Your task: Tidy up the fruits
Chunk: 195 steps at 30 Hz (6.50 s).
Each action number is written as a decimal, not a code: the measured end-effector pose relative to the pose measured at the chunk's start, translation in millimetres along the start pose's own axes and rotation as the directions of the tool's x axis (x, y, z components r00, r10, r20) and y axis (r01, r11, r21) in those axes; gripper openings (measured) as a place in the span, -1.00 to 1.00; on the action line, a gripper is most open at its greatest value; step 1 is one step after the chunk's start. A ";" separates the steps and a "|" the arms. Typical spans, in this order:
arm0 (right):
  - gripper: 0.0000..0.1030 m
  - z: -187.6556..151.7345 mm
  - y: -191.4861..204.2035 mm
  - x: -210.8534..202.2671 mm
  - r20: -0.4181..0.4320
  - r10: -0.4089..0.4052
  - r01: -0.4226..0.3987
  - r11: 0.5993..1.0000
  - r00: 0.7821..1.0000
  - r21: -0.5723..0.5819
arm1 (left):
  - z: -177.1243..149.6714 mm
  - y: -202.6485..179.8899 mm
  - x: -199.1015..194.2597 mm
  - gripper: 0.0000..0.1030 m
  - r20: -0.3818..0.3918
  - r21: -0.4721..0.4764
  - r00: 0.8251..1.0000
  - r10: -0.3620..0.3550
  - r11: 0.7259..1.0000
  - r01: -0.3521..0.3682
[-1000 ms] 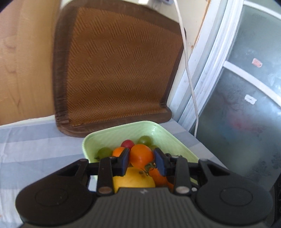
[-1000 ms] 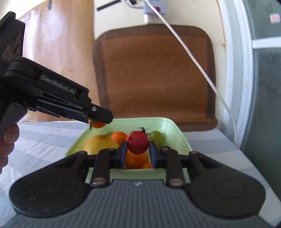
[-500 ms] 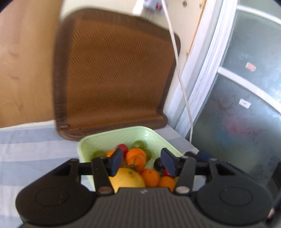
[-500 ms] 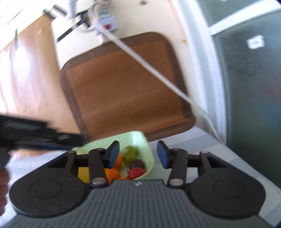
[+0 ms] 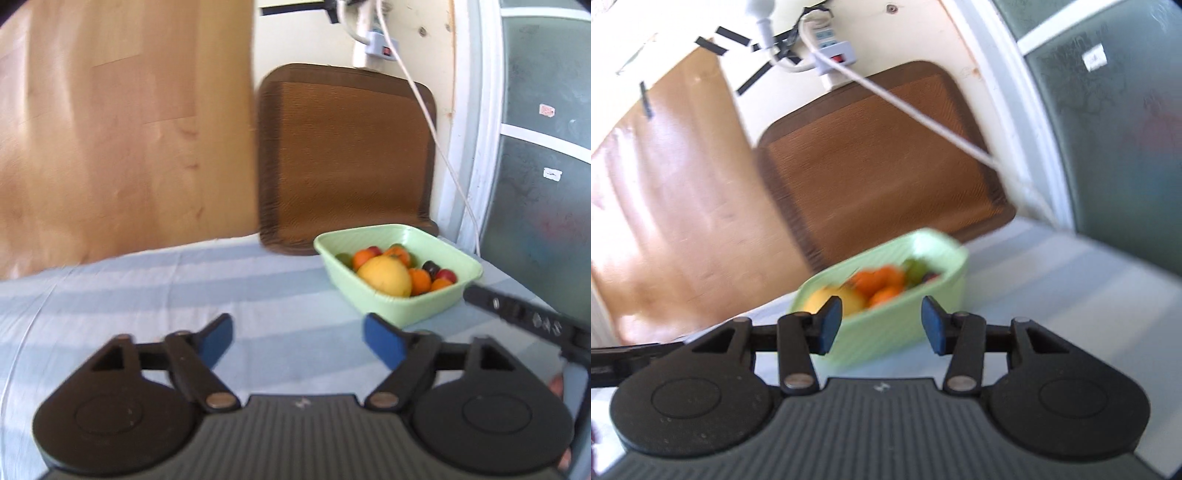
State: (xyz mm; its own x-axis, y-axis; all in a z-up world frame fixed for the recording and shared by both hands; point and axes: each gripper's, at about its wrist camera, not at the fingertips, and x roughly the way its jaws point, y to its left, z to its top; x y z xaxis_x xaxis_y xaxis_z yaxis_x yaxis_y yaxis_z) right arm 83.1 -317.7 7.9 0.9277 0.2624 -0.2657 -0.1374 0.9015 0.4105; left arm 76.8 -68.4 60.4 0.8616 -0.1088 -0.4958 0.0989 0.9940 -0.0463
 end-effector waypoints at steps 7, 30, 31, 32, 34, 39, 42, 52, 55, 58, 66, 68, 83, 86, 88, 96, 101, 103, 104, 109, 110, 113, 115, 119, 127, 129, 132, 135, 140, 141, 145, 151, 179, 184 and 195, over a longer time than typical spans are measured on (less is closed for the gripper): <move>-0.02 -26.4 33.7 -24.2 -0.044 0.028 -0.026 0.999 0.999 0.043 | -24.8 14.4 -21.1 1.00 0.005 -0.037 0.998 0.068 0.997 -0.068; 0.06 -39.6 41.3 -28.0 -0.053 -0.038 0.041 0.998 0.998 0.056 | -42.8 25.4 -36.3 1.00 -0.014 -0.047 0.984 0.180 0.982 -0.181; 0.06 -39.7 40.9 -28.2 -0.052 -0.036 0.039 0.998 0.998 0.057 | -43.1 25.3 -36.2 1.00 -0.012 -0.047 0.982 0.187 0.981 -0.187; 0.06 -39.8 40.4 -28.4 -0.051 -0.035 0.038 0.998 0.998 0.058 | -43.3 25.7 -35.9 1.00 -0.011 -0.047 0.981 0.193 0.980 -0.194; 0.07 -40.0 39.4 -29.4 -0.049 -0.031 0.034 0.997 0.998 0.064 | -43.9 26.2 -35.2 1.00 -0.013 -0.048 0.980 0.199 0.979 -0.199; 0.07 -39.8 37.4 -30.3 -0.048 -0.026 0.030 0.996 0.999 0.089 | -44.7 25.6 -33.3 1.00 -0.016 -0.032 0.975 0.223 0.974 -0.223; 0.08 -39.2 35.2 -30.2 -0.048 -0.019 0.024 0.994 0.999 0.103 | -44.8 24.7 -32.8 1.00 -0.014 -0.024 0.972 0.234 0.972 -0.234; 0.09 -37.1 23.0 -30.2 -0.052 -0.013 0.022 0.983 0.999 0.184 | -43.3 25.2 -32.3 1.00 0.004 -0.010 0.964 0.265 0.964 -0.265; 0.09 -37.3 21.6 -31.4 -0.046 -0.014 0.023 0.981 0.999 0.195 | -43.5 23.8 -32.1 1.00 0.014 0.005 0.959 0.283 0.959 -0.283; 0.09 -37.3 21.5 -32.3 -0.040 -0.014 0.022 0.980 0.999 0.200 | -43.6 23.7 -31.9 1.00 0.018 0.010 0.959 0.282 0.959 -0.282; 0.14 -37.0 19.9 -32.8 -0.036 -0.013 0.020 0.978 0.999 0.209 | -45.1 22.3 -31.6 1.00 0.022 0.021 0.955 0.296 0.955 -0.297; 0.14 -36.9 19.6 -32.8 -0.035 -0.013 0.020 0.977 0.999 0.210 | -45.1 23.6 -31.2 1.00 0.025 0.022 0.953 0.301 0.953 -0.302; 0.15 -36.5 18.6 -32.9 -0.034 -0.012 0.019 0.977 0.999 0.210 | -46.7 26.3 -29.8 1.00 0.039 0.046 0.944 0.326 0.944 -0.328; 0.15 -36.7 18.5 -33.0 -0.034 -0.011 0.018 0.977 0.999 0.210 | -47.5 26.0 -29.4 1.00 0.037 0.051 0.944 0.329 0.943 -0.330; 0.15 -36.8 18.5 -33.2 -0.034 -0.012 0.019 0.977 0.999 0.210 | -47.7 24.8 -29.4 1.00 0.036 0.053 0.943 0.330 0.942 -0.332; 0.15 -36.7 19.1 -33.7 -0.034 -0.013 0.020 0.977 0.999 0.211 | -47.8 26.5 -29.2 1.00 0.037 0.060 0.942 0.333 0.940 -0.335; 0.15 -36.8 19.0 -33.7 -0.033 -0.013 0.020 0.977 0.999 0.211 | -48.5 26.6 -29.4 1.00 0.039 0.064 0.941 0.335 0.939 -0.337; 0.15 -36.9 18.9 -33.5 -0.034 -0.012 0.019 0.977 0.999 0.212 | -48.9 26.3 -29.6 1.00 0.040 0.067 0.941 0.336 0.939 -0.338; 0.15 -36.7 18.7 -33.6 -0.034 -0.012 0.019 0.977 0.999 0.212 | -49.0 25.8 -29.8 1.00 0.040 0.068 0.941 0.336 0.939 -0.338; 0.15 -35.6 18.0 -34.1 -0.033 -0.011 0.017 0.977 0.999 0.214 | -49.2 27.7 -28.5 1.00 0.033 0.071 0.941 0.337 0.938 -0.338; 0.15 -35.6 18.0 -34.1 -0.033 -0.010 0.017 0.977 0.999 0.214 | -49.2 28.4 -28.2 1.00 0.032 0.071 0.941 0.336 0.939 -0.337; 0.15 -35.5 18.0 -34.1 -0.034 -0.010 0.017 0.977 0.999 0.213 | -49.3 29.7 -27.6 1.00 0.019 0.070 0.944 0.329 0.942 -0.329; 0.16 -35.5 18.0 -34.1 -0.033 -0.010 0.017 0.977 0.999 0.213 | -49.7 30.0 -27.0 1.00 0.011 0.070 0.945 0.326 0.943 -0.326; 0.16 -35.7 18.2 -34.3 -0.033 -0.011 0.018 0.977 0.999 0.214 | -51.1 29.3 -26.2 1.00 0.004 0.073 0.945 0.327 0.942 -0.326; 0.16 -35.7 18.2 -34.1 -0.033 -0.011 0.017 0.977 0.999 0.214 | -50.4 29.3 -25.5 1.00 -0.011 0.076 0.947 0.320 0.945 -0.318; 0.16 -35.7 18.2 -34.0 -0.033 -0.011 0.017 0.977 0.999 0.214 | -50.0 29.5 -24.6 1.00 -0.017 0.076 0.949 0.315 0.947 -0.312; 0.16 -35.9 18.2 -33.9 -0.032 -0.011 0.018 0.977 0.999 0.214 | -49.8 28.9 -23.7 1.00 -0.028 0.076 0.951 0.309 0.949 -0.307; 0.16 -35.9 18.2 -33.8 -0.033 -0.011 0.018 0.977 0.999 0.214 | -49.7 28.5 -23.9 1.00 -0.038 0.074 0.953 0.301 0.952 -0.297; 0.16 -36.1 18.4 -33.7 -0.032 -0.011 0.018 0.977 0.999 0.214 | -48.4 28.0 -24.9 1.00 -0.047 0.066 0.960 0.278 0.959 -0.274; 0.16 -36.2 18.4 -33.6 -0.032 -0.012 0.018 0.977 0.999 0.214 | -48.0 27.8 -25.3 1.00 -0.047 0.063 0.961 0.274 0.961 -0.271; 0.17 -36.1 18.3 -33.6 -0.032 -0.012 0.018 0.977 0.999 0.214 | -46.9 27.4 -27.6 1.00 -0.045 0.055 0.963 0.265 0.963 -0.262; 0.17 -36.2 18.4 -33.5 -0.032 -0.012 0.019 0.976 0.999 0.215 | -44.8 27.1 -29.1 1.00 -0.036 0.057 0.958 0.285 0.957 -0.283; 0.18 -36.7 19.1 -34.3 -0.029 -0.014 0.020 0.976 0.999 0.216 | -45.5 21.6 -31.7 1.00 -0.046 0.062 0.955 0.294 0.955 -0.291; 0.19 -36.7 18.9 -34.1 -0.030 -0.014 0.020 0.976 0.999 0.217 | -47.1 20.3 -30.9 1.00 -0.056 0.069 0.955 0.291 0.955 -0.287; 0.23 -36.6 18.5 -34.2 -0.030 -0.013 0.019 0.976 0.999 0.216 | -50.8 15.5 -27.5 1.00 -0.086 0.089 0.956 0.281 0.958 -0.273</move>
State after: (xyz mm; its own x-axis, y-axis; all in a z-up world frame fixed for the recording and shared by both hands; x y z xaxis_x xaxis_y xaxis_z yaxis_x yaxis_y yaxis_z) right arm 36.1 -297.4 -7.4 0.9185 0.2610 -0.2969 -0.0414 0.8104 0.5843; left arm 29.3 -49.5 29.3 0.8085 0.1761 -0.5615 -0.0964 0.9809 0.1688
